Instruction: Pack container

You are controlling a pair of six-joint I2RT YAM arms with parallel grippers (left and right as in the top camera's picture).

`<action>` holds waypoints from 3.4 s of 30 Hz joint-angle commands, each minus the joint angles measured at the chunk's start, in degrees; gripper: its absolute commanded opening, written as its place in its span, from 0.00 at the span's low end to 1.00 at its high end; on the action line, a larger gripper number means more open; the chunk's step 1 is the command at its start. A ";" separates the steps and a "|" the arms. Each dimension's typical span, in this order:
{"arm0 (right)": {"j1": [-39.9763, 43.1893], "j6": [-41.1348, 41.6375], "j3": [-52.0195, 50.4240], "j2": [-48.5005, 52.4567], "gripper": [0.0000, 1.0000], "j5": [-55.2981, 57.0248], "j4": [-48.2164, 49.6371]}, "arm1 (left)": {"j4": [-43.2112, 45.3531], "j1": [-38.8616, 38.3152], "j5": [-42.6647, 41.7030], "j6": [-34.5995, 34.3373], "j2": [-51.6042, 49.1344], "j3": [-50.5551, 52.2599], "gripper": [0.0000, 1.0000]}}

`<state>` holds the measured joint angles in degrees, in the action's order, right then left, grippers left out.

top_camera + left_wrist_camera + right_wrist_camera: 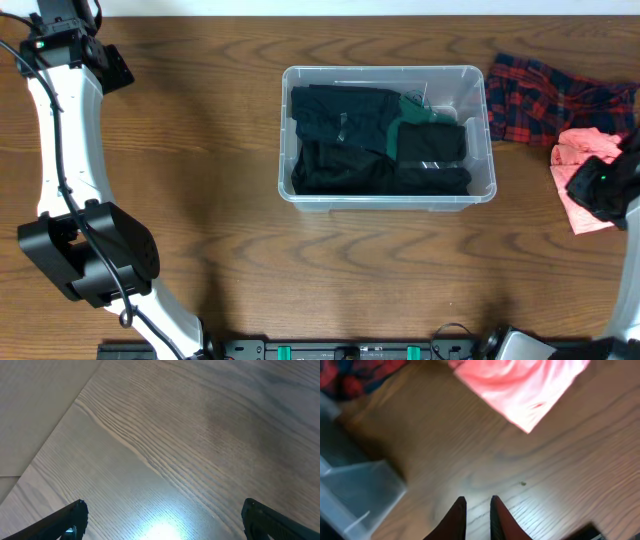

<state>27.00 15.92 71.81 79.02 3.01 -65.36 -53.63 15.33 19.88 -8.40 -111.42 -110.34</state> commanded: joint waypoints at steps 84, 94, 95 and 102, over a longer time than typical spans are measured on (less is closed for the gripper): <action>16.11 -5.38 3.39 17.75 0.01 -27.54 27.17 | -0.15 0.13 0.74 -0.07 -0.28 -0.02 0.98; -2.32 -1.27 3.39 0.31 0.01 -28.52 30.53 | -0.15 0.13 0.74 -0.07 -0.28 -0.02 0.98; -4.70 0.11 3.39 -1.22 0.01 -28.50 31.69 | -0.15 0.13 0.74 -0.07 -0.28 -0.02 0.98; -17.73 6.99 3.39 -4.13 0.01 -21.68 34.71 | -0.15 0.13 0.74 -0.07 -0.28 -0.02 0.98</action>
<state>13.47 18.13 74.13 75.02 -22.50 -31.22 -53.63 15.33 19.90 -8.38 -111.42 -110.34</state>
